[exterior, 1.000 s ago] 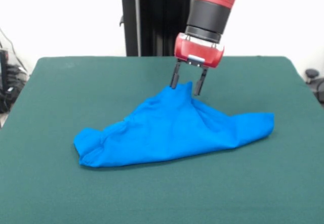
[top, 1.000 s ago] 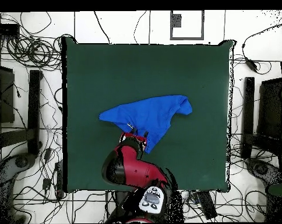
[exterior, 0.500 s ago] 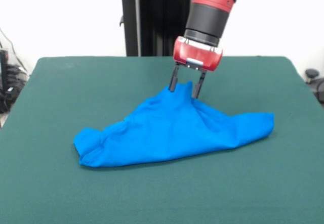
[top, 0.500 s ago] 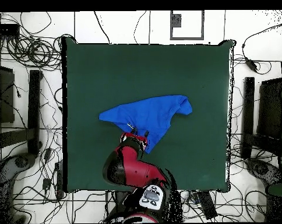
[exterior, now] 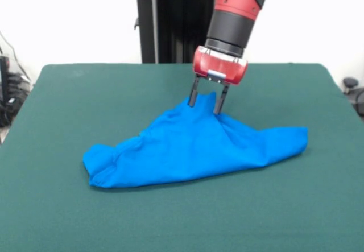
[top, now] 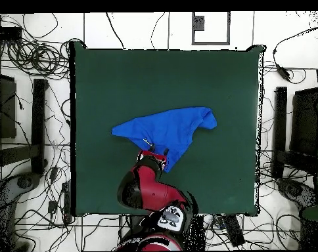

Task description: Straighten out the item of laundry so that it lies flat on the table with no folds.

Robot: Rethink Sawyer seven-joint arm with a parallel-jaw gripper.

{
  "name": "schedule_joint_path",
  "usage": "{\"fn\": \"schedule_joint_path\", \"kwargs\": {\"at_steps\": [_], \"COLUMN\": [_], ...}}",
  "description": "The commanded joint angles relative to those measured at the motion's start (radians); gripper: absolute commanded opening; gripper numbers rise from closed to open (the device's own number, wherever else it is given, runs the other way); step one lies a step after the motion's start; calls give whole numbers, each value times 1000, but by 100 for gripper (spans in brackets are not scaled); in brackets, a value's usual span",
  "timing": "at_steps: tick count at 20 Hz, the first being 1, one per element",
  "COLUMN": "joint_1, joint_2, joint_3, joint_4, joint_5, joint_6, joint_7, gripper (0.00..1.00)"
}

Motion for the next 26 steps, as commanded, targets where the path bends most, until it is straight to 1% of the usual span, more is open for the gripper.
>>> {"fn": "schedule_joint_path", "kwargs": {"at_steps": [1, 12, 16, 26], "joint_1": [-19, -10, 24, 65], "joint_2": [6, 33, 34, 43], "joint_3": [105, 107, 98, 117], "joint_4": [38, 31, 37, 47], "joint_5": [48, 65, 110, 188], "joint_6": [-40, -70, -71, -76], "joint_7": [288, 296, 304, 325], "gripper": [100, 100, 100, 100]}}
